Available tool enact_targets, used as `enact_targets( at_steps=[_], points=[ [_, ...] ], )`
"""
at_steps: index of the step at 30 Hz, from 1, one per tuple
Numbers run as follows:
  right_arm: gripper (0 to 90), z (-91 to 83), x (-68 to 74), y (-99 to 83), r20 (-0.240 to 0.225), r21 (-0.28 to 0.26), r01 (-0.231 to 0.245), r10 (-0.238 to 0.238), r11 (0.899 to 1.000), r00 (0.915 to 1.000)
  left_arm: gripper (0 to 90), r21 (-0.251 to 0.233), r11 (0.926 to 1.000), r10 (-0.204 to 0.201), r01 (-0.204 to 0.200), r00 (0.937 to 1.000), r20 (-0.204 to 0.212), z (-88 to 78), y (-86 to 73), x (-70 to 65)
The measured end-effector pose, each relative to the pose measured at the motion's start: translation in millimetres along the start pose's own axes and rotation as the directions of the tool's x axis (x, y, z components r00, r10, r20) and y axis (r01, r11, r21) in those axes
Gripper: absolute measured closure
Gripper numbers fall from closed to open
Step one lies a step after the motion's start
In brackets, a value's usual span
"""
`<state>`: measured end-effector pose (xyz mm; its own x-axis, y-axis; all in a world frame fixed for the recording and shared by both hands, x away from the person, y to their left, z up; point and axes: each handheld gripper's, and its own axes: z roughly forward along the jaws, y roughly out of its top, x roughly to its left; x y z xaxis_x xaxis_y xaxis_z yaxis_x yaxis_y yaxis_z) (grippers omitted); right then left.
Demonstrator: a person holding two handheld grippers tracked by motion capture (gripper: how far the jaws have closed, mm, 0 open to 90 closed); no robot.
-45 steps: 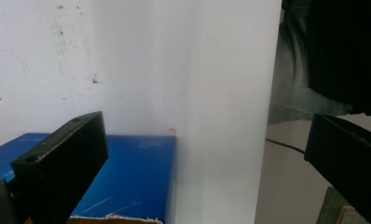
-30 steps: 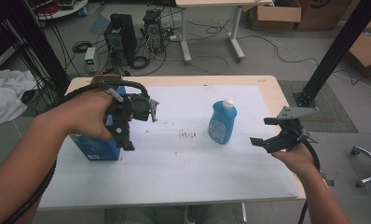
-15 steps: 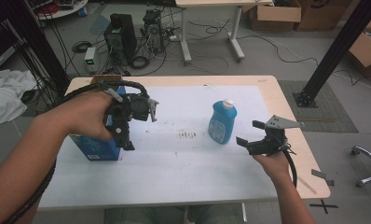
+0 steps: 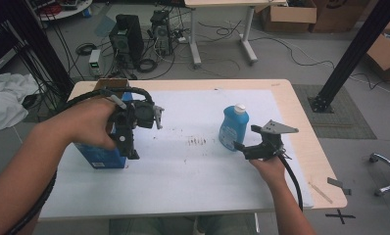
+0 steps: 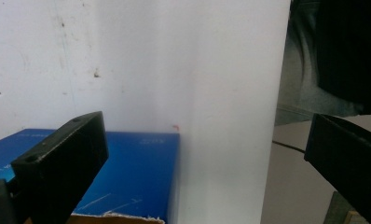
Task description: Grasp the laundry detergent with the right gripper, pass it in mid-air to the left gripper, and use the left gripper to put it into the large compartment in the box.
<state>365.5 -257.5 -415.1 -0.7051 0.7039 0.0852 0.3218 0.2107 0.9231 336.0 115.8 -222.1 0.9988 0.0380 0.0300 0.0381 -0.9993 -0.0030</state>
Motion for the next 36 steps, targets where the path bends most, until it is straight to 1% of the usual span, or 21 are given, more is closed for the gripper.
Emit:
enact_targets(
  at_steps=[1, 2, 4, 5, 7, 8, 13, 14, 15, 18, 22, 24, 26, 29, 30, 31, 35, 36],
  points=[
    [0.0, 2.4, -0.4, -0.1, 0.002, -0.004, -0.004, 0.004, 1.000, 1.0000, 0.0, 0.005, 1.0000, -0.001, 0.001, 1.0000, 0.002, 0.2, -0.4, -0.2],
    [0.0, 7.6, -2.3, -0.4, 0.001, -0.017, -0.020, 0.020, 1.000, 0.9998, 0.0, 0.006, 1.0000, -0.004, 0.004, 1.0000, 0.003, 0.6, -0.9, -0.3],
    [0.0, 9.2, -2.6, -0.6, 0.003, -0.021, -0.021, 0.021, 1.000, 0.9998, 0.0, 0.011, 0.9999, -0.008, 0.008, 1.0000, 0.004, 0.2, -1.9, -0.4],
    [0.0, 14.1, -3.0, -1.4, 0.002, -0.021, -0.025, 0.026, 0.999, 0.9997, 0.1, 0.008, 0.9999, -0.008, 0.008, 1.0000, 0.003, 0.4, -2.5, -0.6],
    [0.0, 16.4, -3.2, -1.9, 0.004, -0.022, -0.020, 0.020, 1.000, 0.9998, 0.1, 0.009, 0.9999, -0.012, 0.012, 0.9999, 0.002, 0.1, -3.7, -1.0],
    [0.0, 21.5, -4.3, -3.0, 0.002, -0.022, -0.024, 0.024, 0.999, 0.9997, 0.1, 0.010, 0.9998, -0.015, 0.015, 0.9999, 0.001, -0.1, -4.1, -1.3],
    [0.0, 29.0, -3.0, -4.3, 0.000, -0.023, -0.025, 0.025, 0.999, 0.9997, 0.0, 0.012, 0.9997, -0.023, 0.023, 0.9997, 0.002, -0.4, -6.1, -2.9],
    [0.0, 30.1, -3.2, -4.4, 0.003, -0.025, -0.022, 0.022, 0.999, 0.9998, 0.0, 0.010, 0.9998, -0.019, 0.019, 0.9998, 0.000, -0.5, -6.8, -2.7],
    [0.0, 32.8, -3.1, -4.4, 0.006, -0.031, -0.030, 0.030, 0.999, 0.9995, 0.1, 0.012, 0.9997, -0.022, 0.022, 0.9998, 0.000, -0.8, -7.2, -2.7],
    [0.0, 35.0, -3.2, -4.8, 0.005, -0.038, -0.034, 0.034, 0.999, 0.9994, 0.0, 0.009, 0.9997, -0.024, 0.024, 0.9997, 0.005, -0.1, -9.0, -1.9],
    [0.0, 40.7, -3.2, -6.5, 0.014, -0.028, -0.035, 0.035, 0.999, 0.9993, 0.1, 0.018, 0.9995, -0.027, 0.027, 0.9996, 0.007, 1.1, -10.6, -2.6],
    [0.0, 41.5, -3.2, -6.9, 0.013, -0.027, -0.038, 0.038, 0.999, 0.9992, 0.0, 0.011, 0.9994, -0.032, 0.031, 0.9995, 0.007, 0.9, -11.9, -3.1],
    [0.0, 43.8, -3.0, -6.8, 0.013, -0.036, -0.039, 0.040, 0.999, 0.9991, 0.0, 0.013, 0.9995, -0.028, 0.028, 0.9996, 0.004, 0.3, -12.6, -2.5],
    [0.0, 44.9, -1.9, -6.6, 0.021, -0.042, -0.038, 0.039, 0.998, 0.9990, 0.0, 0.011, 0.9995, -0.031, 0.031, 0.9995, 0.012, 1.3, -12.8, -2.7],
    [0.5, 45.6, -1.6, -6.5, 0.020, -0.042, -0.037, 0.037, 0.998, 0.9991, 0.0, 0.012, 0.9995, -0.031, 0.031, 0.9995, 0.011, 1.9, -12.4, -3.2],
    [1.0, 46.7, -1.3, -6.4, 0.031, -0.044, -0.024, 0.025, 0.999, 0.9992, 0.1, 0.012, 0.9996, -0.027, 0.027, 0.9996, 0.012, 1.6, -11.3, -4.4],
    [3.1, 48.1, -1.8, -6.8, 0.039, -0.053, -0.038, 0.040, 0.998, 0.9984, 0.0, 0.005, 0.9998, -0.021, 0.021, 0.9998, 0.008, -0.3, -10.3, -5.2],
    [5.3, 49.2, -1.3, -6.5, 0.039, -0.062, -0.037, 0.039, 0.997, 0.9984, 0.0, 0.009, 0.9998, -0.019, 0.019, 0.9998, 0.005, -1.2, -9.9, -5.0]
  ],
)
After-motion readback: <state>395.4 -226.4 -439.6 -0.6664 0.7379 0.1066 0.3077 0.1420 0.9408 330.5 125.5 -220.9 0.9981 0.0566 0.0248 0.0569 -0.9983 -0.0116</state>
